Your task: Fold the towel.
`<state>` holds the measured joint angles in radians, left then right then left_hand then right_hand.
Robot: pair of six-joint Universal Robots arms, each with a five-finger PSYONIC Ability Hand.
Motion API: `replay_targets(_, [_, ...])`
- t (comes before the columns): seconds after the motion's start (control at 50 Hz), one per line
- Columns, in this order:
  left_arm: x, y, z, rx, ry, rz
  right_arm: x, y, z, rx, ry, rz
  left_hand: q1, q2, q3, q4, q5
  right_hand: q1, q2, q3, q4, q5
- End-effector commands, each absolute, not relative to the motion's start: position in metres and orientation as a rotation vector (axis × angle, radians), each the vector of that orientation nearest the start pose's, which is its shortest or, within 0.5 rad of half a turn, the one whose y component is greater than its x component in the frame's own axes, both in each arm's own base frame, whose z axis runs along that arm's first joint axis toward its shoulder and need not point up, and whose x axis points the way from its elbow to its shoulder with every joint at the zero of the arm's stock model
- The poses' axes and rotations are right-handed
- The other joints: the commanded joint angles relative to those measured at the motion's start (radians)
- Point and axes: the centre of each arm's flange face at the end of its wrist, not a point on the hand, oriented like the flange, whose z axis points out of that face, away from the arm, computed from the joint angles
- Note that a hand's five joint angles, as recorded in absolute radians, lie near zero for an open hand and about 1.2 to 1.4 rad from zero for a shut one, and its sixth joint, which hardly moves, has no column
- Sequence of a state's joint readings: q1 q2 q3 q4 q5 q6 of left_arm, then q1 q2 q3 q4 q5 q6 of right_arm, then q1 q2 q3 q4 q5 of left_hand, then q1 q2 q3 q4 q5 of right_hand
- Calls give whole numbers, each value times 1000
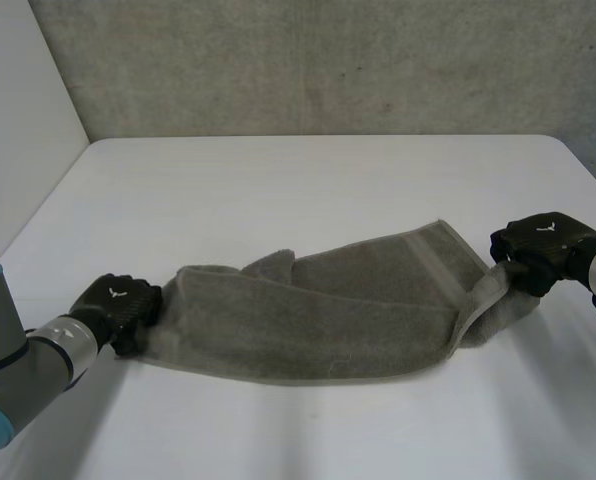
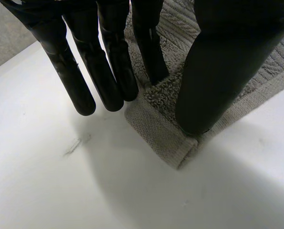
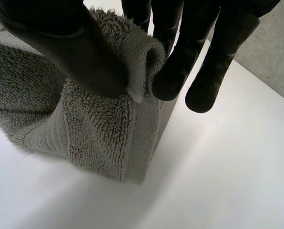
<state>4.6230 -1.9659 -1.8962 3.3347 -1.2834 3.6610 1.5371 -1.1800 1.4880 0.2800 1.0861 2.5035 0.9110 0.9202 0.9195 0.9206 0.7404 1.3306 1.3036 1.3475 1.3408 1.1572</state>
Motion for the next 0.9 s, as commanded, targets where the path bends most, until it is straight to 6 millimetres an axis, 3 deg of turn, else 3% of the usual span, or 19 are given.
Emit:
replay_targets(0.02, [-183, -271, 119, 1036, 2530, -1617, 163, -322, 196, -1106, 2387, -1531, 233, 224, 225, 224, 229, 66, 93, 49, 56, 65])
replay_targets(0.2, [-183, -270, 118, 1036, 2535, -1614, 163, -322, 197, -1106, 2387, -1531, 485, 476, 476, 475, 481, 66, 93, 49, 56, 65])
replay_targets(0.34, [-183, -270, 127, 1031, 2512, -1640, 164, -321, 200, -1109, 2381, -1539, 485, 476, 477, 476, 481, 66, 93, 49, 56, 65])
replay_targets(0.4, [-182, -271, 141, 1017, 2468, -1690, 163, -320, 208, -1109, 2376, -1568, 485, 476, 477, 476, 481, 66, 93, 49, 56, 65])
replay_targets(0.48, [-180, -268, 179, 989, 2359, -1809, 162, -315, 236, -1119, 2345, -1667, 485, 476, 477, 476, 481, 66, 93, 49, 56, 65])
replay_targets(0.5, [-180, -268, 179, 989, 2358, -1809, 162, -315, 236, -1119, 2345, -1667, 485, 476, 477, 476, 481, 66, 93, 49, 56, 65])
replay_targets(0.54, [-180, -262, 213, 977, 2269, -1909, 161, -308, 267, -1127, 2308, -1767, 485, 476, 477, 476, 481, 66, 93, 49, 56, 65])
replay_targets(0.56, [-180, -262, 214, 977, 2269, -1909, 161, -308, 267, -1127, 2307, -1767, 485, 476, 477, 476, 481, 66, 93, 49, 56, 65])
replay_targets(0.6, [-183, -254, 255, 959, 2183, -2032, 161, -300, 303, -1128, 2255, -1883, 485, 476, 477, 476, 481, 66, 93, 49, 56, 65])
replay_targets(0.62, [-183, -254, 255, 959, 2183, -2032, 161, -300, 304, -1128, 2254, -1884, 485, 476, 477, 476, 481, 66, 93, 49, 56, 65])
replay_targets(0.64, [-184, -250, 273, 940, 2166, -2078, 161, -296, 323, -1118, 2222, -1945, 485, 476, 477, 476, 481, 66, 93, 49, 56, 65])
replay_targets(0.66, [-184, -246, 293, 912, 2149, -2128, 161, -296, 323, -1118, 2222, -1946, 485, 476, 477, 476, 481, 66, 93, 49, 56, 65])
replay_targets(0.68, [-184, -246, 293, 912, 2148, -2129, 161, -292, 344, -1101, 2187, -2010, 485, 476, 477, 476, 481, 66, 93, 49, 56, 65])
replay_targets(0.7, [-184, -243, 313, 881, 2138, -2177, 161, -288, 363, -1081, 2152, -2065, 485, 476, 477, 476, 481, 66, 93, 49, 56, 65])
replay_targets(0.72, [-184, -243, 313, 881, 2138, -2178, 161, -288, 363, -1081, 2152, -2066, 485, 476, 477, 476, 481, 66, 93, 49, 56, 65])
replay_targets(0.76, [-184, -237, 345, 819, 2129, -2261, 162, -278, 398, -1063, 2084, -2160, 485, 476, 477, 476, 481, 66, 93, 49, 56, 65])
replay_targets(0.78, [-184, -237, 346, 818, 2129, -2262, 162, -278, 398, -1063, 2084, -2161, 485, 476, 477, 476, 481, 66, 93, 49, 56, 65])
replay_targets(0.82, [-184, -233, 373, 775, 2110, -2332, 162, -268, 431, -1066, 2017, -2259, 485, 476, 477, 476, 481, 66, 93, 49, 56, 65])
replay_targets(0.9, [-182, -234, 392, 730, 2100, -2374, 160, -259, 455, -1067, 1985, -2326, 485, 476, 477, 476, 481, 66, 93, 49, 56, 65])
